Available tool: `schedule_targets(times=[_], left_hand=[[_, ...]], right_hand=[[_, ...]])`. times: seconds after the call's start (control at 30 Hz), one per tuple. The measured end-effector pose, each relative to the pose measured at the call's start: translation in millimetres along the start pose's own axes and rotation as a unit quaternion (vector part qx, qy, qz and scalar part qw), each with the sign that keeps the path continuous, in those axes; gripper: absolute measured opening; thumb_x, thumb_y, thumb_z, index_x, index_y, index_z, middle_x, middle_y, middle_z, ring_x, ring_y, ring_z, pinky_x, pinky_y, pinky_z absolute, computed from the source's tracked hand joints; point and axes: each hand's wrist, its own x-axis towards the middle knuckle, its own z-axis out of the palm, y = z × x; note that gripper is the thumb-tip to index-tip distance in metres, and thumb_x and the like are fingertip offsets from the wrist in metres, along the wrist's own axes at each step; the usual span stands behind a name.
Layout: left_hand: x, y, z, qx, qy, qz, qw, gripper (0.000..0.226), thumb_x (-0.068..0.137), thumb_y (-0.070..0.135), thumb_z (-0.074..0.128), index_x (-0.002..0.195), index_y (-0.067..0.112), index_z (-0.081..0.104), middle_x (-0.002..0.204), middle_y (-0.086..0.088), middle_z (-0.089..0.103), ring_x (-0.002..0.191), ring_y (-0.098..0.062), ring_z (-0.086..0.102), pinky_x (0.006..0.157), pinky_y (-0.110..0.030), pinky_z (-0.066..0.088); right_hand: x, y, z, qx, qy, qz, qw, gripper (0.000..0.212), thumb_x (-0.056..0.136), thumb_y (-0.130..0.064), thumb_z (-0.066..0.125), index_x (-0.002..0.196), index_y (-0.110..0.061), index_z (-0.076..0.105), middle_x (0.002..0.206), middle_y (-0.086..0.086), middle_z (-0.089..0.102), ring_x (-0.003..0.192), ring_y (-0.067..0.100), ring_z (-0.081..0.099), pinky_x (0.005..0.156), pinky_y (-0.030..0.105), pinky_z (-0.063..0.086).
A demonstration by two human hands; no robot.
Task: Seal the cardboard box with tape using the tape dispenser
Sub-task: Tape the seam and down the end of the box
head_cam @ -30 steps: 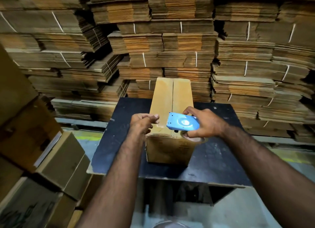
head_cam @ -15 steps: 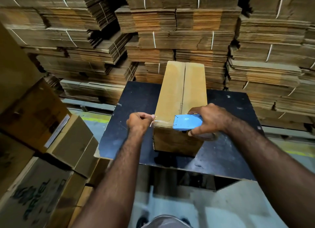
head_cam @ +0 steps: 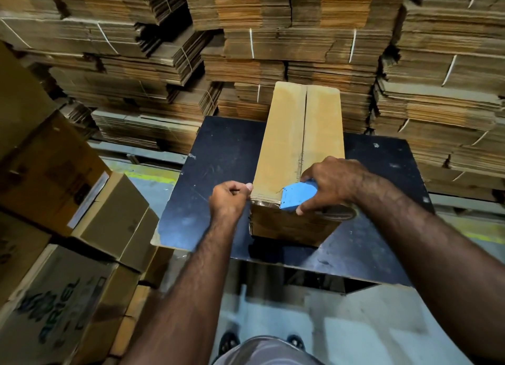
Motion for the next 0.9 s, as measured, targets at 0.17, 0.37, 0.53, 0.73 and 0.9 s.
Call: schedule_targets(times=[0.17,0.37,0.53,0.73,0.9], left_hand=[[1.7,-6.7,1.9,-0.118,-0.026,-0.059,0.991,0.015,0.091,0.021,0.072,0.085,0.007,0.072,0.065,0.000,0.061,0.044,-0.004,0.043,0.040,-0.014,0.032],[19.4,5.1,-3.7,-0.105,-0.046,-0.056,0.992,0.021,0.092,0.020,0.071,0.073,0.013,0.066,0.066,-0.007,0.062,0.052,-0.016,0.051,0.048,-0.021,0.040],[20.0,10.3,-7.3,0.007,-0.009,0.020,1.000,0.029,0.074,0.054,0.066,0.073,0.025,0.068,0.067,0.002,0.072,0.068,-0.027,0.070,0.066,-0.046,0.062],[7.3,18.9,-8.0,0.073,0.024,0.071,0.995,0.025,0.085,0.045,0.071,0.071,0.024,0.066,0.068,0.008,0.069,0.072,-0.020,0.069,0.063,-0.046,0.062],[5.7,5.2,-7.4,0.079,0.020,0.030,0.996,0.025,0.087,0.040,0.073,0.072,0.022,0.066,0.071,0.005,0.069,0.073,-0.021,0.069,0.065,-0.046,0.063]], right_hand=[[8.6,-3.6,-0.7,-0.007,-0.009,0.002,1.000,0.089,0.060,-0.083,0.067,0.133,-0.033,0.054,0.118,-0.004,0.061,0.108,0.019,0.053,0.081,0.039,0.048],[19.6,-15.1,-1.2,-0.001,0.014,0.011,1.000,0.085,0.061,-0.084,0.065,0.129,-0.034,0.056,0.110,-0.005,0.063,0.106,0.020,0.055,0.069,0.036,0.040],[7.8,-8.7,1.5,0.003,0.041,0.006,0.999,0.084,0.061,-0.085,0.063,0.128,-0.033,0.058,0.109,-0.005,0.064,0.101,0.019,0.056,0.074,0.036,0.048],[-13.4,-3.7,1.6,0.009,0.059,0.014,0.998,0.082,0.064,-0.082,0.066,0.129,-0.033,0.058,0.109,-0.008,0.065,0.094,0.014,0.051,0.075,0.034,0.046],[-12.0,-14.1,6.5,0.002,0.044,0.012,0.999,0.085,0.062,-0.083,0.065,0.130,-0.032,0.057,0.107,-0.005,0.063,0.100,0.019,0.056,0.076,0.036,0.049]])
